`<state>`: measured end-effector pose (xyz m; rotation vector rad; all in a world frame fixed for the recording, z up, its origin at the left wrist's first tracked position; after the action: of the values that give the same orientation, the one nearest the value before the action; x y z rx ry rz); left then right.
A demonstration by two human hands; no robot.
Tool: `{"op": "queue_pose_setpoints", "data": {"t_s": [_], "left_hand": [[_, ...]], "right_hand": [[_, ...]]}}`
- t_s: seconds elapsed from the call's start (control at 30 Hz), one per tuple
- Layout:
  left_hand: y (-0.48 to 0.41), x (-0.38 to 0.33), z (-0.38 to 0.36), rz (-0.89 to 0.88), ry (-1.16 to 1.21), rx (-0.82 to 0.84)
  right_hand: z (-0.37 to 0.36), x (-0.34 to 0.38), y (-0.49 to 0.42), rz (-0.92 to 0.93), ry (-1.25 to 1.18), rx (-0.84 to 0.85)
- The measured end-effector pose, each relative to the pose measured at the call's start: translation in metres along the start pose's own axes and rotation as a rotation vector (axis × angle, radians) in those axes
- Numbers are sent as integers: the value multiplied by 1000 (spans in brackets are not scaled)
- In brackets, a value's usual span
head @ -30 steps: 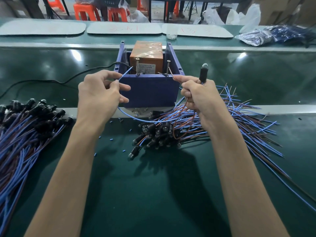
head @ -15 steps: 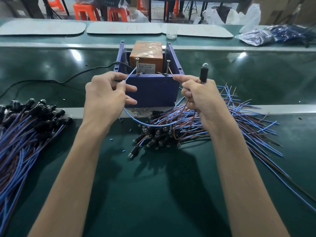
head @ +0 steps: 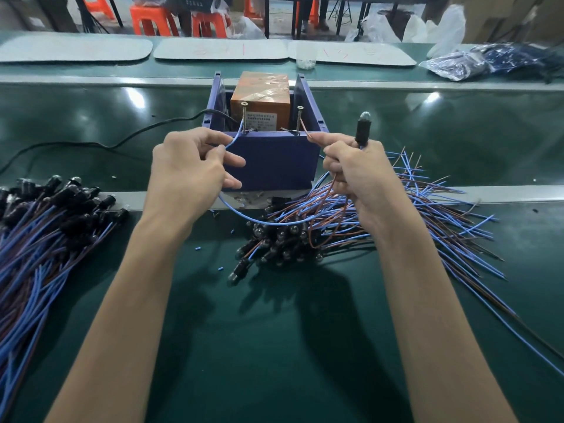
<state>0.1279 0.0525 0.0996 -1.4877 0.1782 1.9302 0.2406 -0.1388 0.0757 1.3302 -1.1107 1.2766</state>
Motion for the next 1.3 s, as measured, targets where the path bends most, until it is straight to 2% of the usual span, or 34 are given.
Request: {"op": "queue_pose_setpoints", "data": {"t_s": [0.93, 1.3], "left_hand": [[3, -6, -2, -80, -43, 36], [5, -6, -7, -33, 16, 49]], "right_hand": [[0, 1, 3, 11, 97, -6], [-3, -1, 0, 17, 57, 11]]}}
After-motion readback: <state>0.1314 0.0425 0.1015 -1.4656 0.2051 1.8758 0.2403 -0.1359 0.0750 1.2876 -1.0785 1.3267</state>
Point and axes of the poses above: each hand's wrist, its own y-axis away from the middle knuckle, its own z-axis out of the back of the hand, x = y × z, the point moved 9 cm from there along -y, towards the middle knuckle, and after that the axes turned 13 degrees about -x, right-handed, at the moved point
